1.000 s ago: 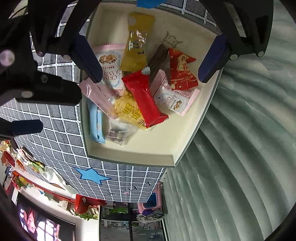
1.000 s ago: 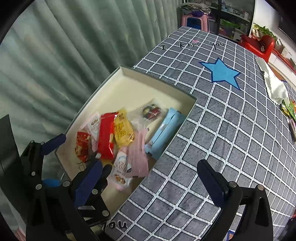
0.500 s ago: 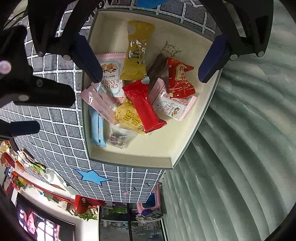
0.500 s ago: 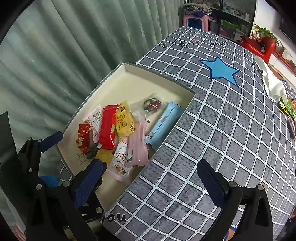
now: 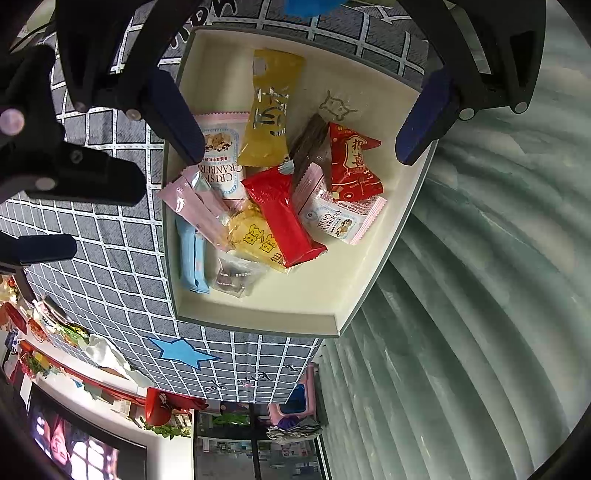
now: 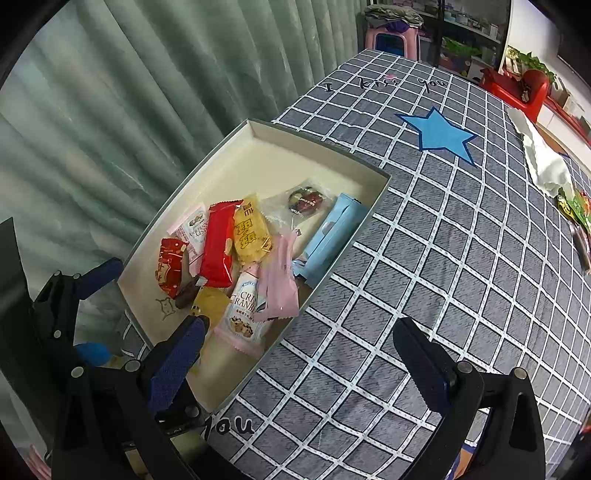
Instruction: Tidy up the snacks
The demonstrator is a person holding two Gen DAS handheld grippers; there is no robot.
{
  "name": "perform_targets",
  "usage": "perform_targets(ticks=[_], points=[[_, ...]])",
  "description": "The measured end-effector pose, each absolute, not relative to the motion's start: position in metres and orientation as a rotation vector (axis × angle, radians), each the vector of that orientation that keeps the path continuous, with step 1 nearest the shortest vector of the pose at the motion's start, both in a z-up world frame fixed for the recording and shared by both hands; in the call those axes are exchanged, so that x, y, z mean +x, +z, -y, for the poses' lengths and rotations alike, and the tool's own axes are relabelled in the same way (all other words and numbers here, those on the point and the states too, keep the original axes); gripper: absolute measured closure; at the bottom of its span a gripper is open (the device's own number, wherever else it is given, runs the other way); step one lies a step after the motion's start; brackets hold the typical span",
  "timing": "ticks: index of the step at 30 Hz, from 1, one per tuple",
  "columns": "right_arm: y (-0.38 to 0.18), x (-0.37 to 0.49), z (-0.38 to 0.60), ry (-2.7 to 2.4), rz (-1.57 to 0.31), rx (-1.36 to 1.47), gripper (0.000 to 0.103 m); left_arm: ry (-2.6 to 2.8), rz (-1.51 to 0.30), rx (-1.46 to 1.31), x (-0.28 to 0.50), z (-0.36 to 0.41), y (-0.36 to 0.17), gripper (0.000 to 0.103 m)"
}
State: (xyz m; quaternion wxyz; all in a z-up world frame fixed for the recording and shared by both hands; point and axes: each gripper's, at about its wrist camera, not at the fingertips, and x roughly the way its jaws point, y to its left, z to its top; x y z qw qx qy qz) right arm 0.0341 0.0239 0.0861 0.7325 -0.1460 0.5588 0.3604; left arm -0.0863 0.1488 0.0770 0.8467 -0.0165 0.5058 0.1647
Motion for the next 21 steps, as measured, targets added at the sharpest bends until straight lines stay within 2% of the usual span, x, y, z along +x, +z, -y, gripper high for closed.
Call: perform_targets(ticks=[16, 21], points=[[0.082, 0.029, -0.024, 0.810, -1.237, -0.327, 0.000, 0.362, -1.103, -0.037, -0.092, -0.149, 0.067, 0.000], [0.086, 0.028, -0.024, 0.828, -1.230, -0.306, 0.000, 0.360, -1.046, 0.004, -0.099, -0.142, 0.076, 0.000]])
